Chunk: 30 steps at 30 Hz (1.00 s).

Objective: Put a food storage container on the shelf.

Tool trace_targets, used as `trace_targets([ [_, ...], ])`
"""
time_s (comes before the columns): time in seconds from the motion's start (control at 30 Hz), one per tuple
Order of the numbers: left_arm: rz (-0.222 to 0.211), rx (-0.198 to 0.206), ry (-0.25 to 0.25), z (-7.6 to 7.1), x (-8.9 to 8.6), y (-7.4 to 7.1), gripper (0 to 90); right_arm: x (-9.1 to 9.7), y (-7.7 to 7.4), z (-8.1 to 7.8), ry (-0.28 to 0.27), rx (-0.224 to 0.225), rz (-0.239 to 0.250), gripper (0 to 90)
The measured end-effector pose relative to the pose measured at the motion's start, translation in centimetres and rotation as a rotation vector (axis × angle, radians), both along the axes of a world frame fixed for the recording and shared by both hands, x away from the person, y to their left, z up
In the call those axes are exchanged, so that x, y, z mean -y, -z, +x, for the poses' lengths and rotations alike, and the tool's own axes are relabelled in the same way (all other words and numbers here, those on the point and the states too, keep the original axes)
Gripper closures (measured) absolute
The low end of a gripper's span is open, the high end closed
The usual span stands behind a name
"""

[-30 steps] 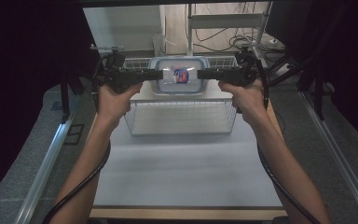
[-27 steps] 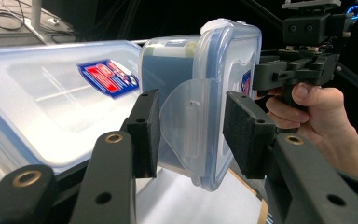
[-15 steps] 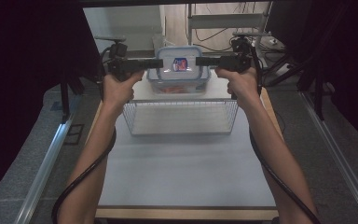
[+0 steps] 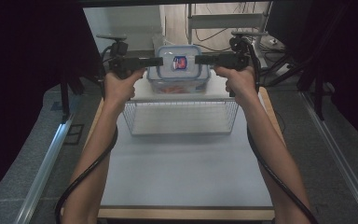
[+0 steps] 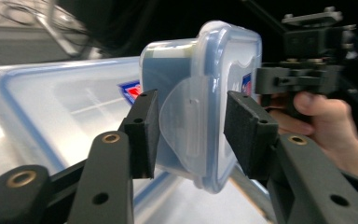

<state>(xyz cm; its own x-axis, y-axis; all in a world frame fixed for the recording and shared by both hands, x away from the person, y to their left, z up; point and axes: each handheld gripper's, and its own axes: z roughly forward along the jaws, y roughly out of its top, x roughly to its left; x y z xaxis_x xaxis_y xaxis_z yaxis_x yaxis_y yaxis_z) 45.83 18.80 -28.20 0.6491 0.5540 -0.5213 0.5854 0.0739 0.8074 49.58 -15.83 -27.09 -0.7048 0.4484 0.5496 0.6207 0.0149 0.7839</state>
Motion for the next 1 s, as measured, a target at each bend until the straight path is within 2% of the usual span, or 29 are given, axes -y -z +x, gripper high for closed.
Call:
trace_targets([
  [0.03, 0.027, 0.0, -0.008, 0.1, 0.2, 0.0, 55.4, -0.2, -0.1, 0.0, 0.012, 0.009, -0.023, 54.9],
  [0.13, 0.037, -0.006, -0.021, 0.2, 0.5, 0.0, 51.1, -0.5, -0.1, 0.1, 0.027, 0.02, -0.05, 51.9],
  [0.17, 0.046, -0.01, -0.033, 0.3, 0.7, 0.2, 50.3, -0.7, -0.2, 0.2, 0.051, 0.03, -0.066, 50.5],
  [0.3, 0.023, -0.019, -0.038, 0.5, 0.7, 0.4, 49.0, -0.7, -0.2, 0.4, 0.072, 0.039, -0.072, 50.4],
  [0.37, 0.017, -0.017, -0.045, 0.5, 0.7, 0.4, 46.5, -0.9, -0.2, 0.5, 0.105, 0.064, -0.1, 48.7],
  [0.43, 0.008, -0.011, -0.048, 0.5, 0.7, 0.4, 45.3, -1.0, -0.2, 0.6, 0.114, 0.071, -0.1, 48.8],
  [0.5, 0.014, 0.014, -0.06, 0.2, 0.7, 0.2, 41.9, -1.0, -0.3, 0.5, 0.13, 0.092, -0.115, 47.6],
  [0.53, 0.023, 0.048, -0.073, -0.2, 0.7, 0.0, 39.1, -1.1, -0.5, 0.2, 0.151, 0.14, -0.147, 47.6],
  [0.57, 0.023, 0.048, -0.073, -0.2, 0.7, 0.0, 38.8, -1.1, -0.5, 0.2, 0.151, 0.14, -0.147, 47.6],
  [0.6, 0.032, 0.07, -0.072, -0.5, 0.6, -0.2, 38.8, -1.1, -0.6, -0.1, 0.159, 0.164, -0.17, 48.1],
  [0.63, 0.034, 0.08, -0.074, -0.8, 0.5, -0.3, 39.7, -1.0, -1.0, -0.8, 0.172, 0.218, -0.207, 51.2],
  [0.67, 0.046, 0.101, -0.069, -1.1, 0.4, -0.3, 39.7, -1.0, -1.0, -0.8, 0.172, 0.218, -0.207, 51.2],
  [0.73, 0.077, 0.134, -0.067, -1.8, 0.3, -0.5, 45.0, -0.8, -1.4, -1.7, 0.178, 0.268, -0.221, 58.7],
  [0.77, 0.107, 0.166, -0.061, -2.7, 0.3, -0.5, 53.2, -0.6, -1.8, -2.6, 0.173, 0.297, -0.229, 67.9],
  [0.8, 0.107, 0.166, -0.061, -2.7, 0.3, -0.5, 59.1, -0.5, -1.8, -3.1, 0.163, 0.309, -0.236, 72.7],
  [0.83, 0.132, 0.203, -0.046, -3.6, 0.3, -0.3, 65.1, -0.5, -1.8, -3.6, 0.151, 0.317, -0.243, 77.4],
  [0.87, 0.147, 0.217, -0.039, -4.0, 0.4, -0.2, 71.0, -0.5, -1.7, -4.2, 0.141, 0.335, -0.258, 81.2],
  [0.9, 0.171, 0.235, -0.03, -4.4, 0.6, 0.0, 76.0, -0.7, -1.6, -4.7, 0.138, 0.357, -0.284, 84.9],
  [0.93, 0.171, 0.235, -0.03, -4.4, 0.6, 0.0, 80.6, -0.8, -1.3, -5.2, 0.134, 0.378, -0.308, 87.1],
  [0.97, 0.212, 0.254, -0.017, -4.7, 1.1, 0.4, 84.3, -1.0, -1.0, -5.6, 0.121, 0.383, -0.323, 88.9],
  [1.0, 0.212, 0.254, -0.017, -4.7, 1.1, 0.4, 87.2, -1.2, -0.6, -5.8, 0.103, 0.38, -0.329, 89.4],
])
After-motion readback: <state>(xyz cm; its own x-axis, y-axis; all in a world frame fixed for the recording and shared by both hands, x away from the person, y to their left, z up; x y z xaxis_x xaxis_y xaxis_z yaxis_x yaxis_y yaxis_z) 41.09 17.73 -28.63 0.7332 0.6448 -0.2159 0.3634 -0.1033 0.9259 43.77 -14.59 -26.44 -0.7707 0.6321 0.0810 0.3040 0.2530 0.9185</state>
